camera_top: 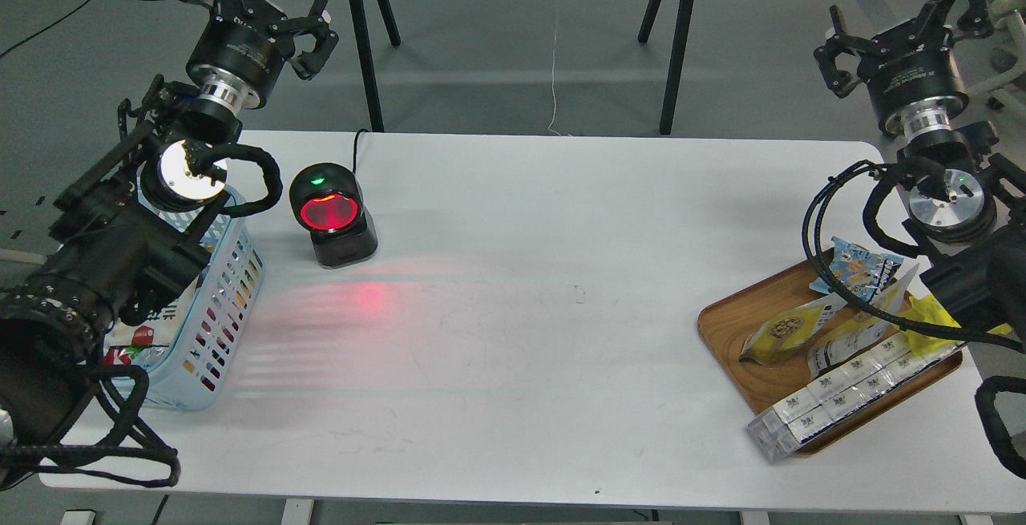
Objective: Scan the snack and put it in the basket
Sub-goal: 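Move the right gripper over the wooden tray of snacks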
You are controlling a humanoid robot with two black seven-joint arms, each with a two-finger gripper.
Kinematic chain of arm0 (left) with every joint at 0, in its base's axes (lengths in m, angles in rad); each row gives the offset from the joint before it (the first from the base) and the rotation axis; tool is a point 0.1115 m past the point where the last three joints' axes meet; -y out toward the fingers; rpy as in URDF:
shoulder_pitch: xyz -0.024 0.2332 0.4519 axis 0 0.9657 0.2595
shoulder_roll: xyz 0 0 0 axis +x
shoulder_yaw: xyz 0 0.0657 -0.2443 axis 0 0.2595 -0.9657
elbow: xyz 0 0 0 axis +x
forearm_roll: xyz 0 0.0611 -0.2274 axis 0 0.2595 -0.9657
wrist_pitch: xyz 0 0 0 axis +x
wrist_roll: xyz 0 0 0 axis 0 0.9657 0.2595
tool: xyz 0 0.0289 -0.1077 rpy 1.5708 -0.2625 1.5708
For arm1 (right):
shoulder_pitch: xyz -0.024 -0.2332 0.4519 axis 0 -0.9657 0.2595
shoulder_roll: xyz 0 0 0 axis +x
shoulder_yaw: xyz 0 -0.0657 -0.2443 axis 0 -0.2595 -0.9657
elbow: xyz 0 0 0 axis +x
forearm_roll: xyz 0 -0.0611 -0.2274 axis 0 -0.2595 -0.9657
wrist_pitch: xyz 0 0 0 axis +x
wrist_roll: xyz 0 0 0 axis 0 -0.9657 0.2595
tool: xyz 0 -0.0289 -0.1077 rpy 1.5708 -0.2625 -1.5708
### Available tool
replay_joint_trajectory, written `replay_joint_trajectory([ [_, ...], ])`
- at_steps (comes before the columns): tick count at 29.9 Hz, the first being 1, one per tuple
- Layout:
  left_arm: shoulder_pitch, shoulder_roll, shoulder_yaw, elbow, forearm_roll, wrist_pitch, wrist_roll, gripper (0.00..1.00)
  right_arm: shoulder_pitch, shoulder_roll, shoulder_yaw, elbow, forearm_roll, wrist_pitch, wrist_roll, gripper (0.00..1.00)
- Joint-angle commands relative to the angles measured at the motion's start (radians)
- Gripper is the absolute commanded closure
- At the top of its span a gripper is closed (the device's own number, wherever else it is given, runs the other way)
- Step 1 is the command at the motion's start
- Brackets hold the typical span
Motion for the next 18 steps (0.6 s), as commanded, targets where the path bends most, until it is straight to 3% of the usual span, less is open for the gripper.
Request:
replay_joint_trajectory([
  [1,-0.001,0.017,0.002,-0.005,0.003,-0.019,-0.008,0.0,0.001,0.003,-0.004,0.035,-0.002,0.0,0.003,0.01],
  [8,-0.003,0.02,0.002,-0.002,0.003,-0.019,0.004,0.0,0.058,-0.035,-0.032,0.072,-0.012,0.0,0.003,0.01],
  [13,-0.006,0.02,0.012,-0.007,0.004,-0.019,0.004,0.0,0.238,-0.146,-0.243,0.099,-0.119,0.0,0.015,0.01],
  [18,-0.006,0.011,0.011,-0.01,0.004,-0.019,-0.004,0.0,0.441,-0.203,-0.521,0.139,-0.147,0.0,0.066,0.01],
])
